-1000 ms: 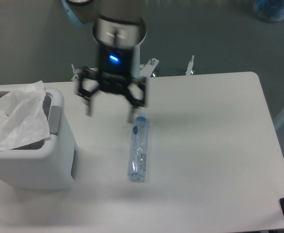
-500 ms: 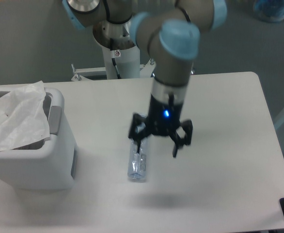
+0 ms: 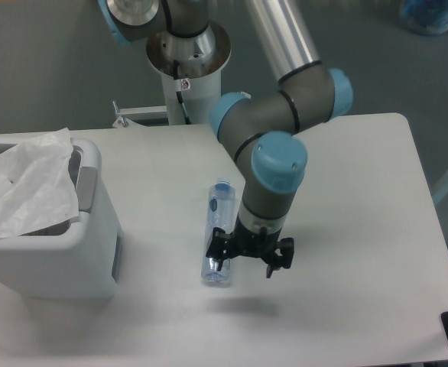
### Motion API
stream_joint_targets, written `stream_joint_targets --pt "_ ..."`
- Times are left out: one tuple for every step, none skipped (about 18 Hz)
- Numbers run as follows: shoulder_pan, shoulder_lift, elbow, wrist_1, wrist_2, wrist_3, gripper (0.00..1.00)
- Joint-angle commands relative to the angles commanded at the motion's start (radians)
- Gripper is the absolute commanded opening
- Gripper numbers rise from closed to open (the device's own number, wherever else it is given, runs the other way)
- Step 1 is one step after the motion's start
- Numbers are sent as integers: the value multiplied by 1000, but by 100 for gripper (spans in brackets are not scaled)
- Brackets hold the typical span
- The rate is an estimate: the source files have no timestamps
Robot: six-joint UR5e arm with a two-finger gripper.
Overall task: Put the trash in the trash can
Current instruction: 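Move the gripper to the water bottle and lower around it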
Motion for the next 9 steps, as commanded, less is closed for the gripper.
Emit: stream_joint_targets --pt "-9 -9 0 -23 26 0 100" --pt "-15 -18 0 -41 51 0 100" --pt "-23 -26 0 -51 68 0 100" --pt "-32 -35 0 -51 74 0 100" --pt "-35 -40 2 -49 75 0 100" --pt "-37 -43 5 -48 74 0 100" --pt "-49 -52 9 -49 74 0 100" --pt "-54 -57 9 -51 74 -2 100" --pt "-55 -64 8 -51 75 -2 100"
